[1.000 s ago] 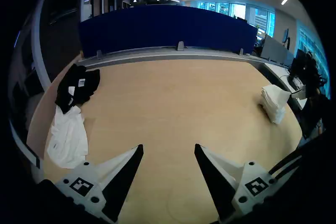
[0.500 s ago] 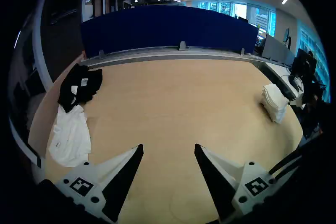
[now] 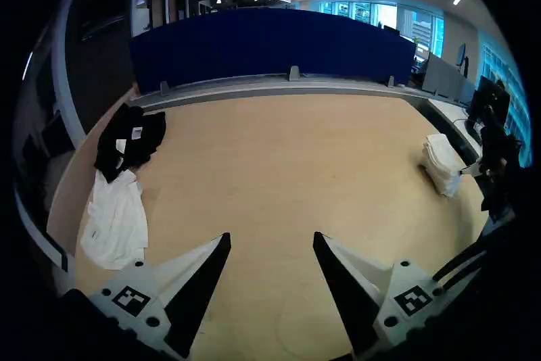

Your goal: Fold towel

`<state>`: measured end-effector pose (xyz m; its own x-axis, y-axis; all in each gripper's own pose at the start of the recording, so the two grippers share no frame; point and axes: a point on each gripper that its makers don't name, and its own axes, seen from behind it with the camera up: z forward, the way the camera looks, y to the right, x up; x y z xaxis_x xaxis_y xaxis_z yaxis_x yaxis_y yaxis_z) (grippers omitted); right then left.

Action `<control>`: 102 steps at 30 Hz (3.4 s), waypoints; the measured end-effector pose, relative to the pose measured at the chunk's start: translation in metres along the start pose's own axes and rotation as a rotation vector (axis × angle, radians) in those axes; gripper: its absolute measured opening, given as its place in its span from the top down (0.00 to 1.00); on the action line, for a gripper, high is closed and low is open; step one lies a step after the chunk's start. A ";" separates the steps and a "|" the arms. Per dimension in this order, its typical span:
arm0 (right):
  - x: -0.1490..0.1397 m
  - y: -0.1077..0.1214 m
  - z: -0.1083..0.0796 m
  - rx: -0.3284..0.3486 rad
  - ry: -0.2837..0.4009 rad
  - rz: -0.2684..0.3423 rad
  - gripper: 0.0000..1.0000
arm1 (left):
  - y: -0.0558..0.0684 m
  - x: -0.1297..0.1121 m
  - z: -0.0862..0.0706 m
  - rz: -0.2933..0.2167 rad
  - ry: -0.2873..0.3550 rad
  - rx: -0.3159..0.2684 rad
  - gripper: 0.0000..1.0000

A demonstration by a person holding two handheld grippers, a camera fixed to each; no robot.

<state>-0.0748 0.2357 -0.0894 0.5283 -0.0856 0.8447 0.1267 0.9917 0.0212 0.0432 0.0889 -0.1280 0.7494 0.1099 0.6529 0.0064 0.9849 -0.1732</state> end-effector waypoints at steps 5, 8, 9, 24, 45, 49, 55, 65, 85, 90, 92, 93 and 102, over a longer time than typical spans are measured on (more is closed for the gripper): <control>-0.001 0.001 -0.002 -0.008 0.006 0.008 0.93 | 0.000 0.001 -0.001 0.002 0.003 0.000 0.10; -0.003 0.003 -0.006 -0.015 0.007 0.011 0.91 | 0.001 0.002 -0.002 -0.002 0.005 0.000 0.10; -0.004 0.004 -0.008 -0.019 0.009 0.012 0.91 | 0.001 0.003 -0.002 -0.004 0.006 -0.001 0.10; 0.001 0.003 -0.029 -0.041 0.105 0.042 0.22 | 0.003 0.007 -0.001 -0.009 0.018 -0.013 0.10; 0.080 -0.036 -0.088 -0.045 0.421 0.052 0.06 | -0.005 0.021 0.002 -0.022 0.059 -0.022 0.10; 0.107 -0.053 -0.112 -0.022 0.527 0.069 0.06 | -0.005 0.023 0.002 -0.020 0.067 -0.023 0.10; 0.137 -0.061 -0.142 -0.028 0.672 0.142 0.06 | -0.007 0.030 0.003 -0.019 0.084 -0.023 0.10; 0.162 -0.080 -0.164 -0.001 0.768 0.220 0.07 | -0.015 0.043 0.005 -0.032 0.131 -0.015 0.10; 0.212 -0.183 -0.198 0.054 0.870 0.138 0.06 | -0.051 0.133 -0.001 -0.086 0.437 0.053 0.10; 0.220 -0.204 -0.203 0.062 0.883 0.131 0.06 | -0.057 0.149 -0.007 -0.086 0.501 0.060 0.10; 0.221 -0.209 -0.203 0.063 0.882 0.124 0.06 | -0.058 0.152 -0.008 -0.088 0.514 0.059 0.10; 0.222 -0.211 -0.203 0.063 0.880 0.121 0.06 | -0.058 0.153 -0.008 -0.088 0.520 0.058 0.10; 0.227 -0.218 -0.202 0.047 0.874 0.111 0.06 | -0.065 0.155 -0.005 -0.071 0.564 0.078 0.10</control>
<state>0.1875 -0.0191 -0.0102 0.9911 -0.0122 0.1324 0.0122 0.9999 0.0013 0.1621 0.0414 -0.0193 0.9863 -0.0243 0.1630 0.0368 0.9966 -0.0741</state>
